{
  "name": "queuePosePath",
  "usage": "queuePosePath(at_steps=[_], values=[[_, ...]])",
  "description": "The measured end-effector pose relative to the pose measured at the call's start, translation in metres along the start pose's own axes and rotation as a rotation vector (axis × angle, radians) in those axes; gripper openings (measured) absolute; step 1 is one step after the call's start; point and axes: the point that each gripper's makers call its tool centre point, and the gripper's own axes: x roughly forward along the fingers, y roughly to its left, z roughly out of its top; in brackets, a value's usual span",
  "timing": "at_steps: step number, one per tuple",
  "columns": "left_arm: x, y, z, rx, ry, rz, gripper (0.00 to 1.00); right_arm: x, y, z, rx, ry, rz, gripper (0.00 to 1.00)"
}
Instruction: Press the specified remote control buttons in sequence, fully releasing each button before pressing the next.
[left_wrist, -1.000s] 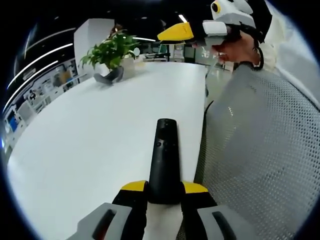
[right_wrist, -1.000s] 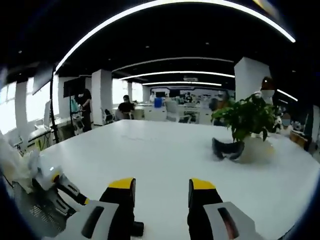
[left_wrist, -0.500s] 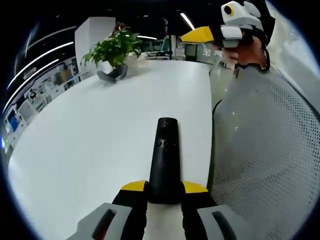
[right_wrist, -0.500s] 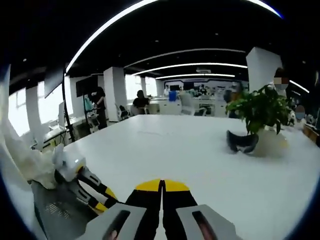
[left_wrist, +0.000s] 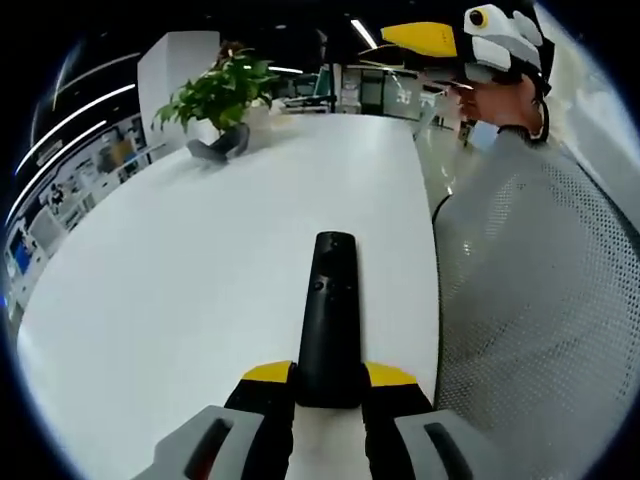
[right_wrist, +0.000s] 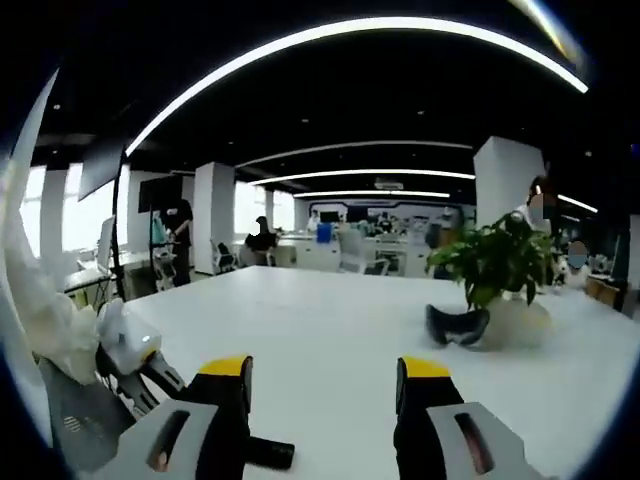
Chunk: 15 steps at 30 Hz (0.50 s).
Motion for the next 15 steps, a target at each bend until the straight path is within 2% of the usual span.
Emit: queuePosePath(at_steps=[1, 3, 6, 8, 11, 15], values=[[0.000, -0.001, 0.000, 0.002, 0.005, -0.003, 0.25, 0.001, -0.001, 0.000, 0.008, -0.004, -0.008, 0.66], [0.000, 0.001, 0.000, 0.009, 0.010, -0.007, 0.25, 0.000, -0.001, -0.001, 0.010, 0.009, -0.001, 0.64], [0.001, 0.004, 0.001, 0.013, 0.011, -0.013, 0.25, 0.000, -0.001, 0.001, 0.035, -0.011, 0.001, 0.68], [0.003, 0.006, 0.002, 0.016, 0.010, -0.015, 0.25, 0.001, 0.000, -0.002, 0.078, 0.013, 0.011, 0.69], [0.005, 0.008, 0.003, 0.020, 0.010, -0.014, 0.25, 0.000, -0.007, 0.006, 0.057, -0.038, -0.016, 0.73], [0.004, 0.020, 0.005, 0.022, 0.011, -0.016, 0.25, 0.000, -0.007, 0.009, 0.056, -0.061, -0.026, 0.78]])
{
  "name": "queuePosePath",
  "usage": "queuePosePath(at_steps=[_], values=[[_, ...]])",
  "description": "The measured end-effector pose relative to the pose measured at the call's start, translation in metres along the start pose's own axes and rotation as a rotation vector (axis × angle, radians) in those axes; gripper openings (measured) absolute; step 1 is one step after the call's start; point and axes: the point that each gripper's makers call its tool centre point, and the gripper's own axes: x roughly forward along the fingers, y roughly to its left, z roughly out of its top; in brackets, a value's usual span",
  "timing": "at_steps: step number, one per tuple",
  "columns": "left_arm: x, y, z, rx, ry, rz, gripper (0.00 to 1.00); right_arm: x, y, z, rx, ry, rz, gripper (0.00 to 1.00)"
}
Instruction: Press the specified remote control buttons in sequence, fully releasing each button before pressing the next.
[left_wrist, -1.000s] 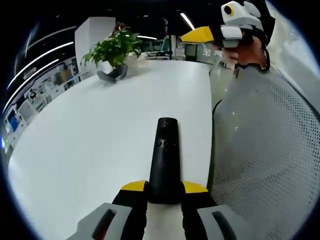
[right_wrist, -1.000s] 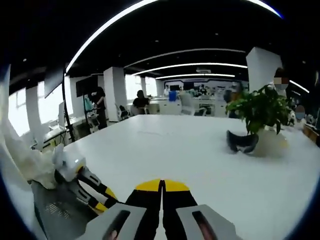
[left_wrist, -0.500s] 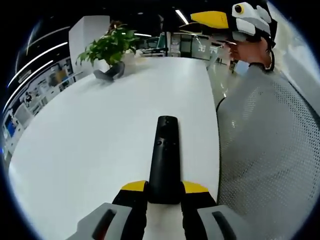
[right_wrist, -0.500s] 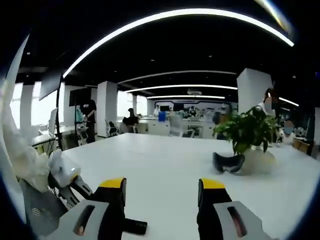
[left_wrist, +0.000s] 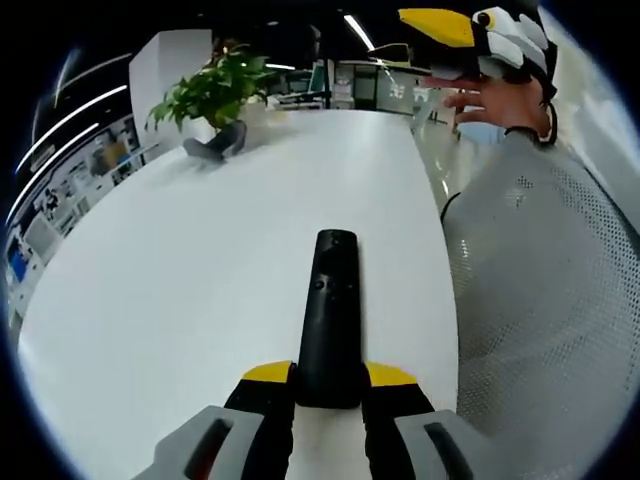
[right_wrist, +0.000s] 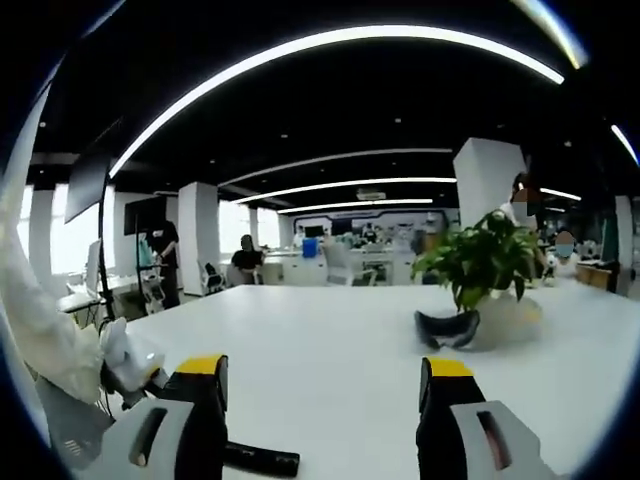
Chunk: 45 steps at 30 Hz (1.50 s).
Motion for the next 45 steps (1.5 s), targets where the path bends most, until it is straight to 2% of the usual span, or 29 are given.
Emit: queuePosePath(at_steps=[6, 13, 18, 24, 27, 29, 34, 39, 42, 45], values=[[-0.001, 0.022, 0.003, 0.007, 0.013, -0.006, 0.25, 0.002, -0.002, -0.003, 0.007, 0.015, -0.006, 0.77], [0.008, 0.044, 0.006, 0.029, 0.024, 0.002, 0.25, 0.003, 0.000, -0.010, 0.019, 0.048, 0.005, 0.75], [0.011, 0.051, 0.008, 0.057, 0.037, -0.002, 0.25, 0.006, 0.001, -0.018, 0.046, 0.095, 0.010, 0.74], [0.014, 0.063, 0.011, 0.079, 0.057, -0.019, 0.25, 0.005, 0.004, -0.018, 0.036, 0.093, 0.013, 0.72], [0.016, 0.070, 0.012, 0.063, 0.064, -0.014, 0.25, 0.005, 0.005, -0.021, 0.040, 0.113, 0.017, 0.72], [0.019, 0.079, 0.015, 0.022, 0.059, 0.006, 0.25, 0.005, 0.004, -0.022, 0.044, 0.117, 0.015, 0.70], [0.026, 0.101, 0.023, 0.025, 0.073, 0.040, 0.25, 0.005, 0.004, -0.024, 0.056, 0.128, 0.018, 0.71], [0.035, 0.120, 0.032, 0.032, 0.079, 0.032, 0.25, 0.006, 0.003, -0.027, 0.059, 0.143, 0.013, 0.75], [0.037, 0.122, 0.031, -0.009, 0.088, 0.008, 0.25, 0.007, 0.004, -0.030, 0.075, 0.163, 0.017, 0.75], [0.040, 0.125, 0.035, 0.020, 0.097, -0.006, 0.25, 0.007, 0.004, -0.030, 0.083, 0.165, 0.019, 0.74]])
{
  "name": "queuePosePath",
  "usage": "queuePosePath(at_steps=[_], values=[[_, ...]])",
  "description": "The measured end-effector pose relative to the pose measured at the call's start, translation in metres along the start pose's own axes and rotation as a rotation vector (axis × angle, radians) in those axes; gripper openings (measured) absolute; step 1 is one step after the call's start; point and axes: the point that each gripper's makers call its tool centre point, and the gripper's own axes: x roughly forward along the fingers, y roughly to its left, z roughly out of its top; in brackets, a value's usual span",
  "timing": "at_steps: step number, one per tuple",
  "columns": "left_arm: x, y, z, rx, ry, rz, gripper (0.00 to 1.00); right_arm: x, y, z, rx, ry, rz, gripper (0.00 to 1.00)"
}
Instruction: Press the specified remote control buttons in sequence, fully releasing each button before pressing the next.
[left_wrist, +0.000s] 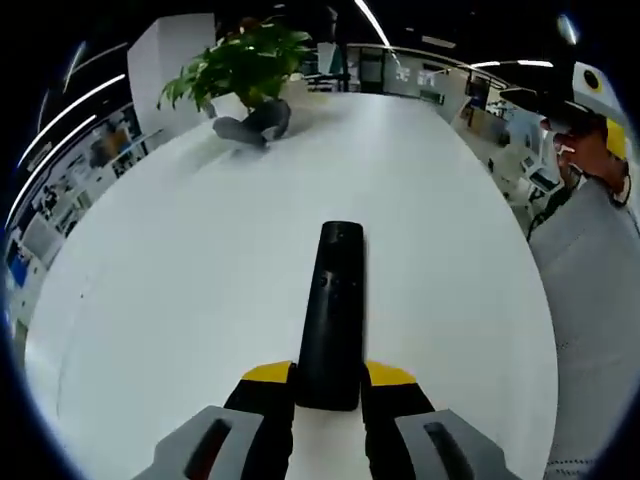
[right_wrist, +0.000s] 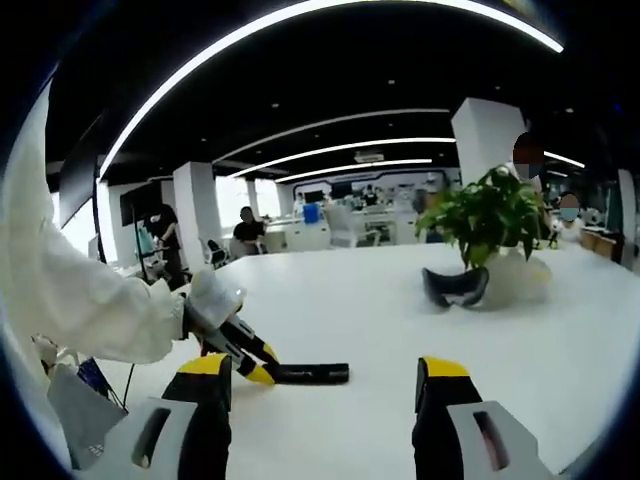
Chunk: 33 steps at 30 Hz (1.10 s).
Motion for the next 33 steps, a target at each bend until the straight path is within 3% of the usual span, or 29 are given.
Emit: queuePosePath(at_steps=[6, 16, 33], values=[[0.003, 0.007, 0.004, -0.003, 0.013, 0.000, 0.25, 0.002, -0.002, -0.007, -0.019, 0.042, -0.016, 0.79], [0.003, 0.011, 0.005, -0.019, 0.007, -0.002, 0.25, 0.003, -0.002, -0.008, -0.023, 0.049, -0.014, 0.87], [0.008, 0.038, 0.010, 0.059, 0.051, 0.026, 0.25, 0.005, -0.004, -0.011, -0.022, 0.061, -0.027, 0.87]])
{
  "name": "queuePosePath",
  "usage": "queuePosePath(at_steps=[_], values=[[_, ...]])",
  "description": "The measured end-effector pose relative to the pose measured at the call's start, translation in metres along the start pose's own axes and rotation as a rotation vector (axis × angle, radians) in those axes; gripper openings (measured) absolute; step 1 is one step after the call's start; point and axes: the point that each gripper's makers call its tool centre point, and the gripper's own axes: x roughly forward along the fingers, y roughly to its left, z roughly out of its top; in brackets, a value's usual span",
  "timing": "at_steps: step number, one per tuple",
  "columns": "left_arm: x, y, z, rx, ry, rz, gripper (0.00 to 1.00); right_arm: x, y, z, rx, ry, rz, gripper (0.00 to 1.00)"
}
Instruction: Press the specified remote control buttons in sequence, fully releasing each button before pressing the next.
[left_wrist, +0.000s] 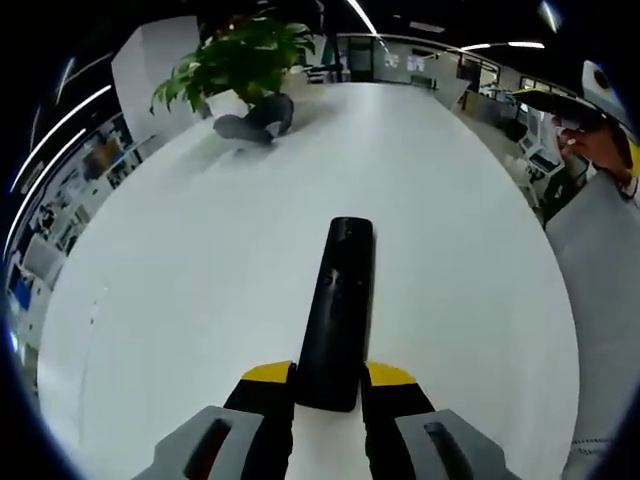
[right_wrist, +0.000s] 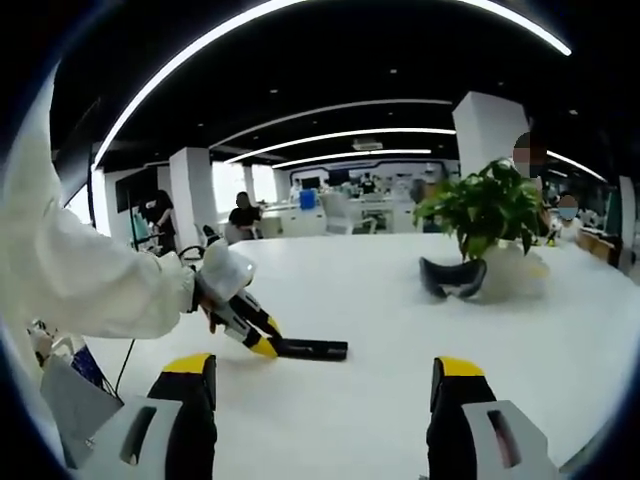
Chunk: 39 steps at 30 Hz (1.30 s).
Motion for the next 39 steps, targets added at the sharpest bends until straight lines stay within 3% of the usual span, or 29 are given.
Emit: queuePosePath(at_steps=[8, 14, 18, 31, 39], values=[[-0.001, 0.017, -0.001, 0.031, 0.030, 0.021, 0.25, 0.000, -0.002, -0.001, 0.012, 0.000, -0.007, 0.84], [-0.003, 0.038, -0.002, 0.067, 0.084, 0.039, 0.25, 0.000, -0.002, -0.001, 0.019, 0.004, -0.004, 0.82], [0.003, 0.055, -0.006, 0.120, 0.135, 0.090, 0.24, 0.000, -0.001, -0.001, 0.020, 0.004, -0.004, 0.82], [0.007, 0.070, 0.004, 0.063, 0.110, 0.087, 0.23, 0.001, 0.000, -0.004, 0.021, 0.020, -0.001, 0.80], [0.010, 0.073, 0.003, 0.078, 0.121, 0.076, 0.23, 0.002, -0.001, -0.006, 0.025, 0.028, -0.004, 0.79]])
